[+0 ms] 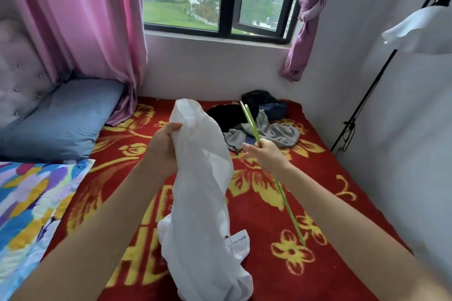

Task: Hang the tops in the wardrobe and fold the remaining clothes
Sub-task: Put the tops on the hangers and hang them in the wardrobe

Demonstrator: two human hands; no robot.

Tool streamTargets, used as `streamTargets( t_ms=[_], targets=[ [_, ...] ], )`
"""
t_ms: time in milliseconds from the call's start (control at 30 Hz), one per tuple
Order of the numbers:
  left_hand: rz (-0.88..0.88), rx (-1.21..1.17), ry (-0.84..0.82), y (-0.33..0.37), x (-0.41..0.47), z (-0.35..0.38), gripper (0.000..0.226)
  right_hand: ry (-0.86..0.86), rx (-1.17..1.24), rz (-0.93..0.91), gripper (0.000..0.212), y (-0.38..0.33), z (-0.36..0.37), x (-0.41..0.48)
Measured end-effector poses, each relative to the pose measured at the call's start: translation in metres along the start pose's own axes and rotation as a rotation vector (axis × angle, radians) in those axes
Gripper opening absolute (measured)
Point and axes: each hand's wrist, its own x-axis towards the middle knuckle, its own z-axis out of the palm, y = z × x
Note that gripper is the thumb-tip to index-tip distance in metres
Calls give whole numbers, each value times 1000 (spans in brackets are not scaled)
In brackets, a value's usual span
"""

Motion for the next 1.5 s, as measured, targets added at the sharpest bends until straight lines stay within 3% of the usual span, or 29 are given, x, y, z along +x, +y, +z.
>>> streamTargets(
  t_ms=[167, 233, 333, 367, 467, 500, 567, 633, 700, 767, 933, 1067, 1200, 1300, 1400, 1500],
  targets=[
    [52, 41, 44, 30, -6, 1, 26, -146, 176, -120, 30, 8, 55, -6],
    [62, 84, 48, 39, -8, -3, 22, -156, 175, -149, 42, 10, 74, -4],
    [99, 114, 91, 53, -17, -13, 30, -151, 201, -155, 24, 9, 90, 5],
    [133, 121, 107, 58, -21, -19, 30, -148, 226, -146, 28, 5, 88, 8],
    [357, 326, 296, 75, -29, -49, 15, -113, 312, -166, 41, -12, 67, 17],
    [407, 401, 369, 79, -32, -58, 21, -90, 341, -180, 41, -20, 57, 20],
    [399, 544, 482, 83, -35, -72, 39, -40, 365, -221, 41, -39, 38, 26],
    [349, 658, 537, 82, -33, -79, 35, 28, 318, -291, 41, -59, 23, 30],
    [316, 738, 546, 81, -29, -82, 17, 58, 253, -359, 41, -76, 8, 34],
    [282, 751, 554, 80, -25, -83, 19, 45, 196, -380, 41, -86, -2, 35],
    [121, 479, 508, 75, -21, -73, 18, 36, -84, -394, 44, -91, -6, 31],
    [170, 538, 534, 64, -19, -73, 21, 11, -84, -292, 43, -73, -2, 35],
    [402, 773, 542, 54, -19, -78, 31, 22, -110, -196, 41, -48, 9, 41],
    [512, 883, 466, 50, -25, -76, 24, 9, -80, -139, 41, -34, 15, 42],
    [491, 891, 427, 46, -27, -80, 18, -30, -73, -129, 43, -32, 19, 42],
    [335, 820, 407, 44, -27, -81, 29, -34, -15, -104, 45, -33, 24, 45]
  ],
)
